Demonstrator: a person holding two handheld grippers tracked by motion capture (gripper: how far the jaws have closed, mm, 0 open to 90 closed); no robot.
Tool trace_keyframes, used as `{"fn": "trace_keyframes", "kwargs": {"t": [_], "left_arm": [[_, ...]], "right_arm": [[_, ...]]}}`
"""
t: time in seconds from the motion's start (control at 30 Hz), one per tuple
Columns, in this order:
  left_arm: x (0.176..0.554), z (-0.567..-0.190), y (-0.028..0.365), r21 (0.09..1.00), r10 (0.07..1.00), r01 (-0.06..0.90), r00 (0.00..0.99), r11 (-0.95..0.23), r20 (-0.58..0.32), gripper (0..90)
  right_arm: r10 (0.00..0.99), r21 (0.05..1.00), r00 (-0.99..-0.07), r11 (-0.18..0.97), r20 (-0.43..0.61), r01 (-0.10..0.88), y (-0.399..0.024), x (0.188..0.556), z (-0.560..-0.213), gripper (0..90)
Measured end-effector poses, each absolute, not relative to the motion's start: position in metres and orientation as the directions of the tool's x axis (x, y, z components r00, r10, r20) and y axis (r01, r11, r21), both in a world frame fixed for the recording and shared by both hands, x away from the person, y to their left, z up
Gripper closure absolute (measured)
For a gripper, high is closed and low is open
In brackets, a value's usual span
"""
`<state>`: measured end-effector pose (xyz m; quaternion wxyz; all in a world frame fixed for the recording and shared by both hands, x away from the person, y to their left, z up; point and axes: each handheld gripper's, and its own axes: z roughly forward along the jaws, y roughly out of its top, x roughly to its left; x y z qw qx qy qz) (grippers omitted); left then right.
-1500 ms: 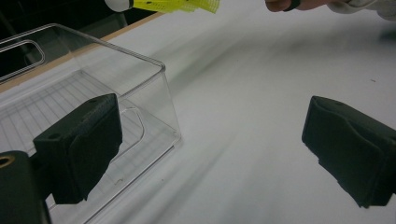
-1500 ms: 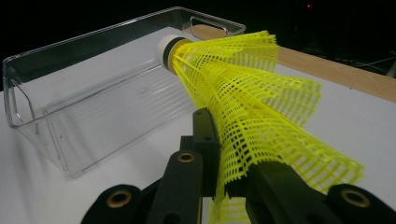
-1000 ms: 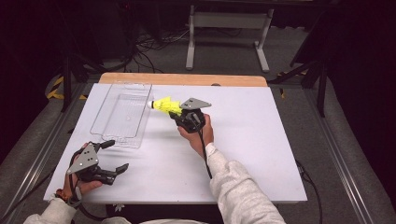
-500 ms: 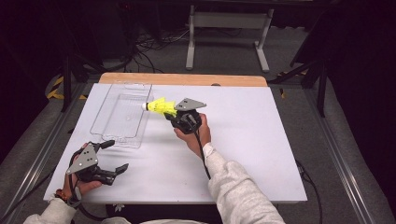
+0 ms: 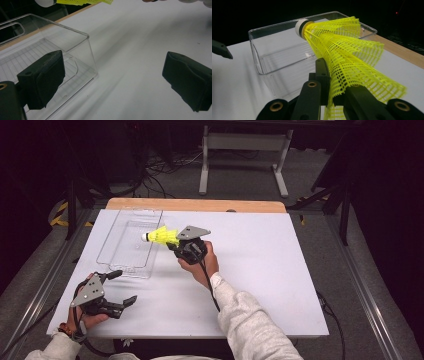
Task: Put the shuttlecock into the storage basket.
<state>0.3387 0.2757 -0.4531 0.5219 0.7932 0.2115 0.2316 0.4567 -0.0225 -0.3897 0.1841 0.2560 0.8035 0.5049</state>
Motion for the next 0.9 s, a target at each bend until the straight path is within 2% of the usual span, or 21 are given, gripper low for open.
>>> {"fn": "trace_keyframes", "kwargs": {"t": [0.9], "left_arm": [[0.335,-0.452,0.279,0.932,0.582,0.089,0.8,-0.352,0.143,5.4]], "right_arm": [[0.521,0.899,-0.853,0.39,-0.037,0.2,0.028,0.462,-0.383,87.1]]}}
